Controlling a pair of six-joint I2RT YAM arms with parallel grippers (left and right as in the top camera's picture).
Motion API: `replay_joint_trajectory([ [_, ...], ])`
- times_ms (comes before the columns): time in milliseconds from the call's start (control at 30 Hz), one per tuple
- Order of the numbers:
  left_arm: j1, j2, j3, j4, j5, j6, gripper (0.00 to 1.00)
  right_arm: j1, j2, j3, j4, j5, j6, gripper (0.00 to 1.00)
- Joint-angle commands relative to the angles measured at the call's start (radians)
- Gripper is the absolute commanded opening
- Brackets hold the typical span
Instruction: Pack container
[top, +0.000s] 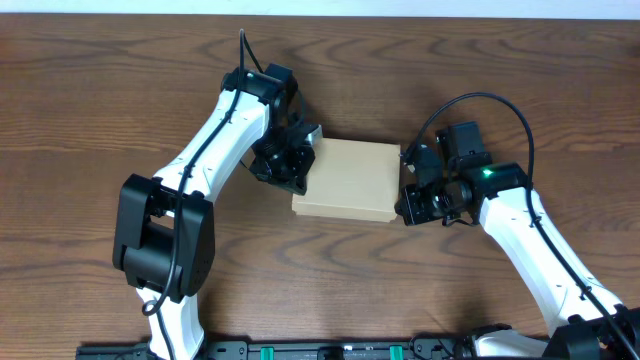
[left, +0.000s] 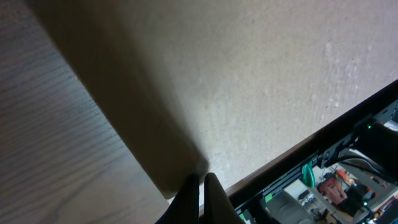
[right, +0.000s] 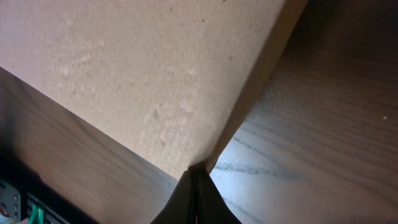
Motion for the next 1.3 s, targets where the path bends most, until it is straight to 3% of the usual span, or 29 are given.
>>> replay_joint_trajectory([
  [0, 0.002, 0.009, -0.019, 0.035, -0.042, -0.028, 0.06, 0.005, 0.037, -0.03, 0.046, 0.029, 0.015, 0.01],
  [300, 0.003, 0.009, -0.019, 0.062, -0.04, -0.06, 0.06, -0.093, 0.039, -0.019, 0.179, 0.053, 0.153, 0.01],
  [700, 0.038, -0.006, 0.006, 0.065, -0.04, -0.079, 0.06, -0.101, 0.092, -0.019, 0.444, 0.086, 0.286, 0.01],
  [1067, 0.156, -0.224, 0.026, 0.069, -0.041, -0.074, 0.06, -0.085, 0.292, -0.019, 0.672, -0.054, 0.359, 0.01],
  [1267, 0.19, -0.33, 0.026, 0.014, -0.054, -0.062, 0.06, -0.087, 0.286, -0.015, 0.663, -0.051, 0.364, 0.01],
])
